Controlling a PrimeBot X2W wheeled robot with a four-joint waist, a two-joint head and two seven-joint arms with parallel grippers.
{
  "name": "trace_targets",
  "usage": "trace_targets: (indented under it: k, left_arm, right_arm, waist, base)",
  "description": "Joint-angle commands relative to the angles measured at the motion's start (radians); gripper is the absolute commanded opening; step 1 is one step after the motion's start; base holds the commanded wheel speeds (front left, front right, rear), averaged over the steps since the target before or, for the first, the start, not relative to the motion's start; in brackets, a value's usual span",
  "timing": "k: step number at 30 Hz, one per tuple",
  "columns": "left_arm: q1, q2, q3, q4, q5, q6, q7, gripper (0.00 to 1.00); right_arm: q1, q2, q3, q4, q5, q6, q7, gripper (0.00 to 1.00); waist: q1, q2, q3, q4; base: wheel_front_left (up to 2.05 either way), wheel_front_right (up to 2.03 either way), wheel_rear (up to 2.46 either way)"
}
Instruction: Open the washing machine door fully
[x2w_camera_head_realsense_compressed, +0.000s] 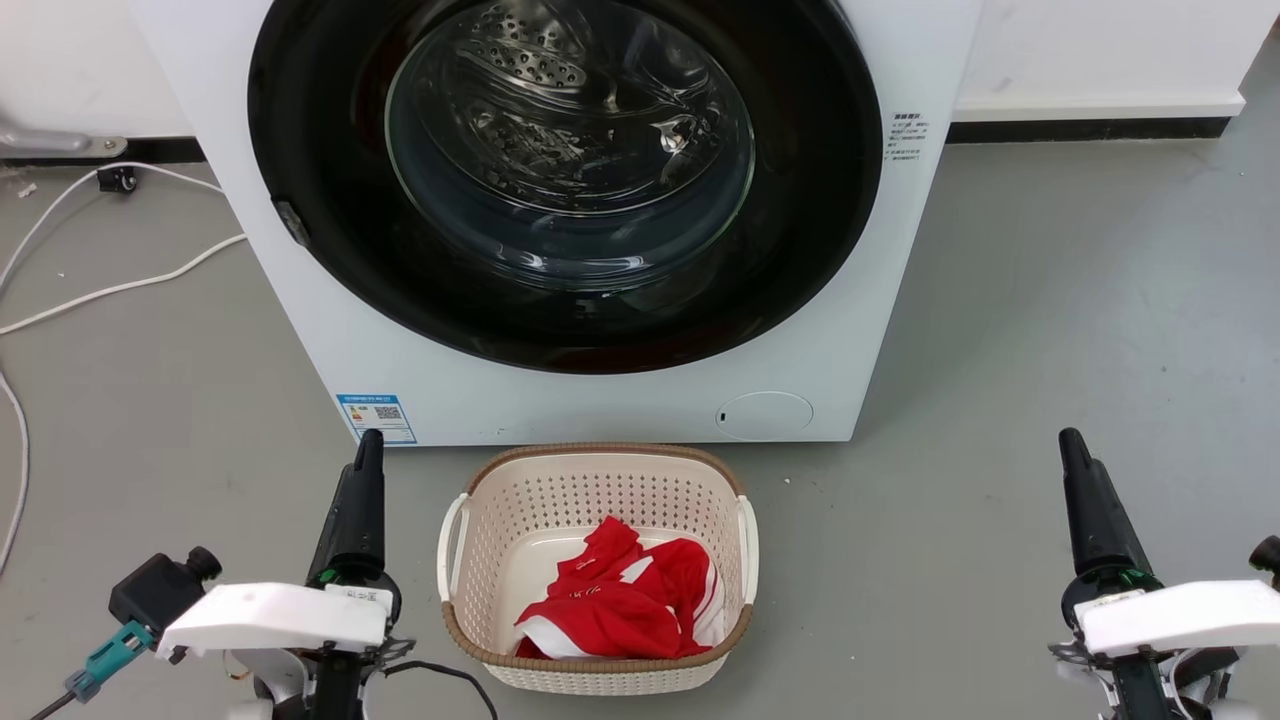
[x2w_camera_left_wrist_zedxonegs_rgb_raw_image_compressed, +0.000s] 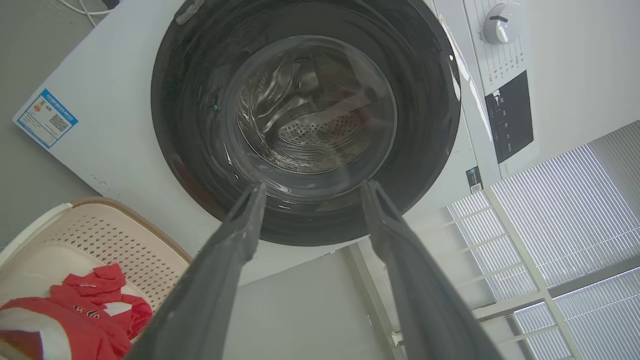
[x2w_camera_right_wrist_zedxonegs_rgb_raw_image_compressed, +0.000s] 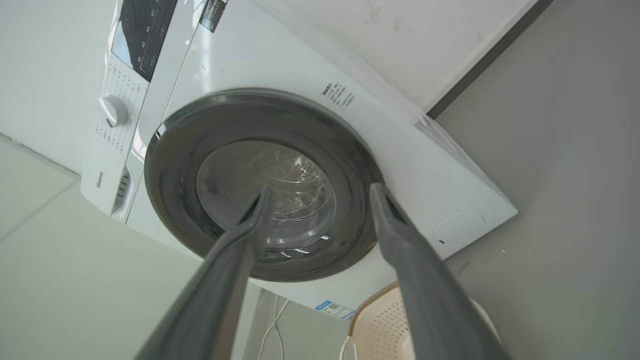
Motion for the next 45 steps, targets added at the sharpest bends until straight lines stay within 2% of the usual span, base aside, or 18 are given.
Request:
trace_targets:
  k: [1, 17, 45]
  left_arm:
    - [-0.021, 0.003, -0.007, -0.023, 0.055, -0.002, -0.014, 1.00]
    - [-0.018, 0.003, -0.044, -0.035, 0.354, -0.003, -0.067, 1.00]
    - [-0.020, 0.002, -0.053, -0.018, 0.705, 0.007, -0.143, 1.00]
  right_arm:
    - [0.002, 0.000, 0.001, -0.027, -0.067, 0.000, -0.014, 1.00]
    - [0.028, 0.002, 0.003, -0.053, -0.357, 0.000, -0.067, 1.00]
    - [0.062, 0.005, 0.003, -0.078, -0.732, 0.000, -0.117, 1.00]
  waist:
    - [0.0000, 0.0000, 0.000, 0.001]
    - [0.0000, 0.0000, 0.002, 0.006]
    - [0.0000, 0.0000, 0.005, 0.011]
  base:
    - [0.00, 0.00, 0.00]
    - [0.00, 0.00, 0.00]
    - [0.00, 0.00, 0.00]
